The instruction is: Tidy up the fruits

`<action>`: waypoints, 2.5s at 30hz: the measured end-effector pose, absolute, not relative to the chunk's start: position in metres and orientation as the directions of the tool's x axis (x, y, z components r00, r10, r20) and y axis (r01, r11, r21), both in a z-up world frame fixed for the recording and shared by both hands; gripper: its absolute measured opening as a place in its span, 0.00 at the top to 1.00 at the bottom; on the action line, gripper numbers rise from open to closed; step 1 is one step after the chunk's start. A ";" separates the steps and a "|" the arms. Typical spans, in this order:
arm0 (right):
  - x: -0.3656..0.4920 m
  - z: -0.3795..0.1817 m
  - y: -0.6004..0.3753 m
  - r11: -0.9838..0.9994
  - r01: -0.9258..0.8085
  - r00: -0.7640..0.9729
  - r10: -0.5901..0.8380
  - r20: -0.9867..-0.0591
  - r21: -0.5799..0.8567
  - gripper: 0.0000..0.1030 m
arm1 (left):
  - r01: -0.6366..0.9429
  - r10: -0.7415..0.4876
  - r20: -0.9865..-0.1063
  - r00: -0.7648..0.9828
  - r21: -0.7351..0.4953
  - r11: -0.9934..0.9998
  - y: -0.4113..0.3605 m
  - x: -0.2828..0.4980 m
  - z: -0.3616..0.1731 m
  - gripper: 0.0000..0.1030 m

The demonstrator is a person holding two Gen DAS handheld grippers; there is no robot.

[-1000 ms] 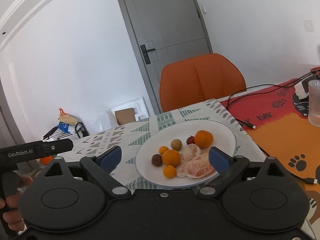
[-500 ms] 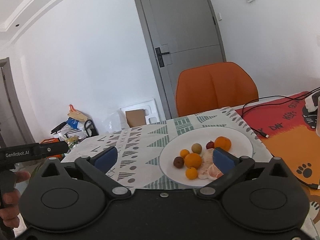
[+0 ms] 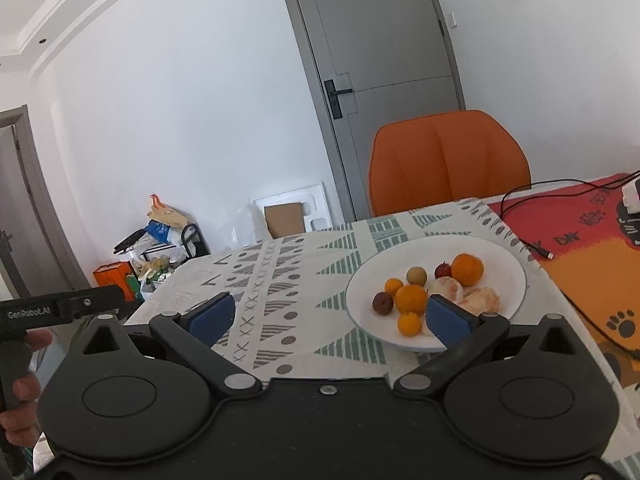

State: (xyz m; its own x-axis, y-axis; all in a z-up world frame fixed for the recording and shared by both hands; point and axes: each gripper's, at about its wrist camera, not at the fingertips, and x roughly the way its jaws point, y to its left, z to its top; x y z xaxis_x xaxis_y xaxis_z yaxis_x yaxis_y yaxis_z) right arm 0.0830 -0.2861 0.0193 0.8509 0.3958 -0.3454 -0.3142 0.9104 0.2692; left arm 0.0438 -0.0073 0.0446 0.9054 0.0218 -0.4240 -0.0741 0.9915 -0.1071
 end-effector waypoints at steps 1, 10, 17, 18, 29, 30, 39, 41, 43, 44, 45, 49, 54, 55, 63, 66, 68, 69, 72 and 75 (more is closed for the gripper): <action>0.082 0.019 -0.285 0.910 -0.314 0.852 0.396 -0.342 0.270 0.00 | -0.082 0.028 -0.425 0.905 -0.108 0.991 -0.005 0.042 0.044 0.00; 0.073 0.006 -0.283 0.907 -0.339 0.833 0.413 -0.369 0.249 0.00 | -0.142 0.080 -0.442 0.893 -0.109 0.984 0.009 0.023 0.037 0.00; 0.070 0.004 -0.288 0.907 -0.352 0.822 0.418 -0.387 0.232 0.00 | -0.168 0.111 -0.451 0.886 -0.089 0.982 0.014 0.017 0.034 0.00; 0.070 0.004 -0.288 0.906 -0.355 0.819 0.421 -0.391 0.232 0.00 | -0.166 0.109 -0.451 0.886 -0.088 0.982 0.014 0.017 0.034 0.00; 0.070 0.004 -0.283 0.900 -0.375 0.806 0.434 -0.402 0.221 0.00 | -0.145 0.094 -0.468 0.879 -0.073 0.987 0.010 0.015 0.028 0.00; 0.070 0.003 -0.282 0.900 -0.377 0.806 0.435 -0.402 0.219 0.00 | -0.144 0.092 -0.470 0.878 -0.074 0.987 0.009 0.015 0.027 0.00; 0.071 0.001 -0.281 0.900 -0.374 0.803 0.435 -0.407 0.226 0.00 | -0.135 0.084 -0.473 0.877 -0.075 0.988 0.008 0.014 0.026 0.00; 0.070 0.000 -0.281 0.899 -0.376 0.802 0.438 -0.406 0.225 0.00 | -0.137 0.088 -0.472 0.877 -0.071 0.988 0.007 0.014 0.026 0.00; 0.070 0.000 -0.280 0.899 -0.378 0.802 0.438 -0.407 0.222 0.00 | -0.136 0.090 -0.471 0.877 -0.066 0.988 0.006 0.014 0.026 0.00; 0.071 0.000 -0.280 0.899 -0.378 0.802 0.437 -0.407 0.222 0.00 | -0.136 0.088 -0.473 0.877 -0.066 0.989 0.006 0.015 0.026 0.00; 0.070 0.000 -0.280 0.899 -0.378 0.801 0.438 -0.408 0.223 0.00 | -0.136 0.089 -0.474 0.876 -0.066 0.988 0.005 0.015 0.027 0.00; 0.070 0.000 -0.279 0.898 -0.380 0.801 0.439 -0.406 0.223 0.00 | -0.135 0.088 -0.475 0.876 -0.066 0.989 0.005 0.015 0.027 0.00; 0.069 0.000 -0.277 0.898 -0.380 0.801 0.439 -0.408 0.221 0.00 | -0.134 0.088 -0.476 0.875 -0.064 0.989 0.005 0.016 0.027 0.00; 0.068 0.000 -0.277 0.898 -0.380 0.801 0.439 -0.407 0.221 0.00 | -0.134 0.088 -0.475 0.875 -0.062 0.989 0.005 0.016 0.027 0.00; 0.068 -0.001 -0.274 0.896 -0.387 0.796 0.445 -0.410 0.219 0.00 | -0.134 0.087 -0.477 0.874 -0.064 0.989 0.005 0.015 0.026 0.00; 0.068 -0.001 -0.273 0.895 -0.389 0.795 0.447 -0.409 0.220 0.00 | -0.134 0.087 -0.479 0.873 -0.064 0.989 0.004 0.015 0.024 0.00; 0.068 0.000 -0.273 0.895 -0.390 0.796 0.446 -0.409 0.217 0.00 | -0.134 0.088 -0.479 0.873 -0.063 0.989 0.004 0.015 0.024 0.00; 0.068 0.000 -0.273 0.895 -0.390 0.796 0.447 -0.408 0.217 0.00 | -0.135 0.089 -0.479 0.873 -0.062 0.989 0.004 0.015 0.024 0.00; 0.068 -0.001 -0.273 0.895 -0.389 0.797 0.445 -0.409 0.217 0.00 | -0.141 0.096 -0.476 0.874 -0.060 0.988 0.004 0.015 0.023 0.00; 0.068 -0.001 -0.273 0.895 -0.388 0.796 0.446 -0.410 0.219 0.00 | -0.141 0.096 -0.477 0.874 -0.058 0.988 0.004 0.015 0.023 0.00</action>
